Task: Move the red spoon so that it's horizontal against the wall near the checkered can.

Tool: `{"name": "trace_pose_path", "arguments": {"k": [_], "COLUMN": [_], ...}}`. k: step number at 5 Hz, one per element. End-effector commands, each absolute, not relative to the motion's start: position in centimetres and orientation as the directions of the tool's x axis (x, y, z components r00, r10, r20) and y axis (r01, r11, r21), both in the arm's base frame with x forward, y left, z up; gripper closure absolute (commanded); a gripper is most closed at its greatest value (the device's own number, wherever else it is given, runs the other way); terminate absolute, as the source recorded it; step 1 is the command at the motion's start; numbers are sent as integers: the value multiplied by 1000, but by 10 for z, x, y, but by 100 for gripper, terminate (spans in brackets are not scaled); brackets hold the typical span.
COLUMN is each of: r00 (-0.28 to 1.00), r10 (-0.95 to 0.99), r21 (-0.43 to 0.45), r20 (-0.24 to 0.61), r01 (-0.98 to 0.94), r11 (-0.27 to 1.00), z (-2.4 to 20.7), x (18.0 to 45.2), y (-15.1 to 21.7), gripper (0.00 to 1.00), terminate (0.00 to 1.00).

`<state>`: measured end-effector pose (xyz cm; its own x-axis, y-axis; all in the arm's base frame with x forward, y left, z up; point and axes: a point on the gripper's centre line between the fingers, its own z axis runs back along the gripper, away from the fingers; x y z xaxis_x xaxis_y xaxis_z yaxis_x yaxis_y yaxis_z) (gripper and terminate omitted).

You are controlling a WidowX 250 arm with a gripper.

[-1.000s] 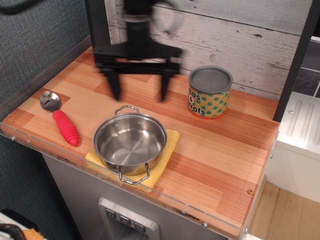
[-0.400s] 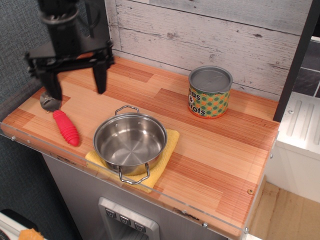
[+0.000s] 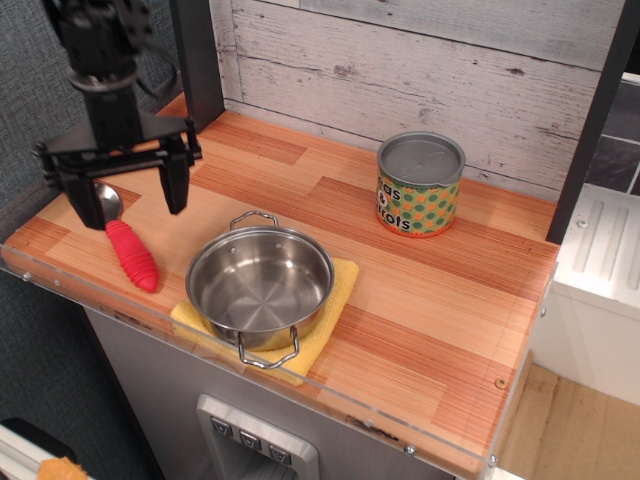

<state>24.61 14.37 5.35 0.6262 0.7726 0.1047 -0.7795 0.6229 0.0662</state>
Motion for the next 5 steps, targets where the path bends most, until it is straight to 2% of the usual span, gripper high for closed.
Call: {"name": "trace_pose_path", "arguments": {"k": [1, 3, 5], "r00": [567, 518, 511], "r10": [808, 834, 846], "r21": [21, -7, 2], "r20": [159, 192, 148], "r01": [-820, -849, -856], "r11": [571, 529, 517], "z": [44, 23, 16], "x": [236, 232, 230], "y": [154, 164, 166], "gripper": [0, 0, 0], "terminate": [0, 0, 0]}}
